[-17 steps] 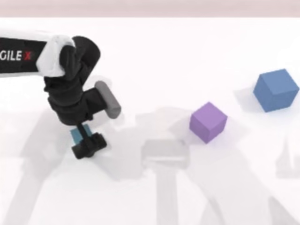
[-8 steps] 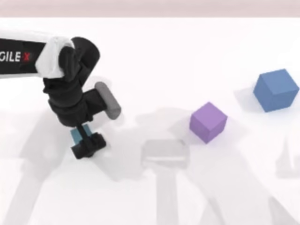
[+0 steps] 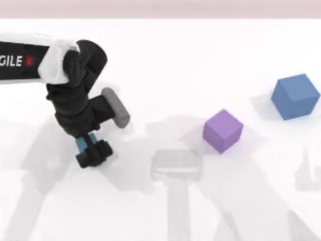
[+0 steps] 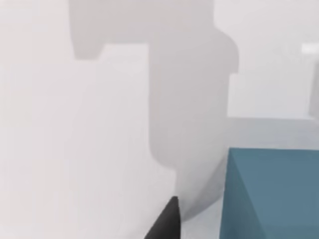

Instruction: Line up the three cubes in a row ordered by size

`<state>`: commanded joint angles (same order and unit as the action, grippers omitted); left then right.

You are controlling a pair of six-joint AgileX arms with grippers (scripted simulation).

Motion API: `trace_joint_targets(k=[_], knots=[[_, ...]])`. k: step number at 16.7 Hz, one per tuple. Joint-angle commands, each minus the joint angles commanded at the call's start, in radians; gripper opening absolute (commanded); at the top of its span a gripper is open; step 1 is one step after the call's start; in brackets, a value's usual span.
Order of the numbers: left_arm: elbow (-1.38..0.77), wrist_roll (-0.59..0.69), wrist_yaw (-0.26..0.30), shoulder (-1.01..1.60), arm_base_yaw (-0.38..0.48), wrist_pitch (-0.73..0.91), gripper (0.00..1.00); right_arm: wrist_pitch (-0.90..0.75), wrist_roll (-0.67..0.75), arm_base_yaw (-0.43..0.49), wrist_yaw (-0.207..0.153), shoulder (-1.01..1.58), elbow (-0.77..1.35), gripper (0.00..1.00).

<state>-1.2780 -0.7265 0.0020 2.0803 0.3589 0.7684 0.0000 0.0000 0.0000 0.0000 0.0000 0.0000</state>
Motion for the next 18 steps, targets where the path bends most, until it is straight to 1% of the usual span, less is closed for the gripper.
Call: trace_joint_targets(k=[2, 3, 10, 11, 14, 18], knots=[[0.000, 0.000, 0.000, 0.000, 0.000, 0.000, 0.02, 0.000, 0.000, 0.000, 0.000, 0.000, 0.000, 1.00], [0.000, 0.000, 0.000, 0.000, 0.000, 0.000, 0.00, 0.000, 0.000, 0.000, 0.000, 0.000, 0.000, 1.00], [0.000, 0.000, 0.000, 0.000, 0.000, 0.000, 0.00, 0.000, 0.000, 0.000, 0.000, 0.000, 0.000, 1.00], [-0.011, 0.015, 0.020, -0.043, 0.001, 0.030, 0.00, 0.000, 0.000, 0.000, 0.000, 0.000, 0.000, 1.00], [-0.040, 0.014, 0.020, -0.056, -0.001, 0.072, 0.00, 0.000, 0.000, 0.000, 0.000, 0.000, 0.000, 1.00], [-0.121, 0.016, 0.019, -0.107, -0.012, 0.216, 0.00, 0.000, 0.000, 0.000, 0.000, 0.000, 0.000, 1.00]])
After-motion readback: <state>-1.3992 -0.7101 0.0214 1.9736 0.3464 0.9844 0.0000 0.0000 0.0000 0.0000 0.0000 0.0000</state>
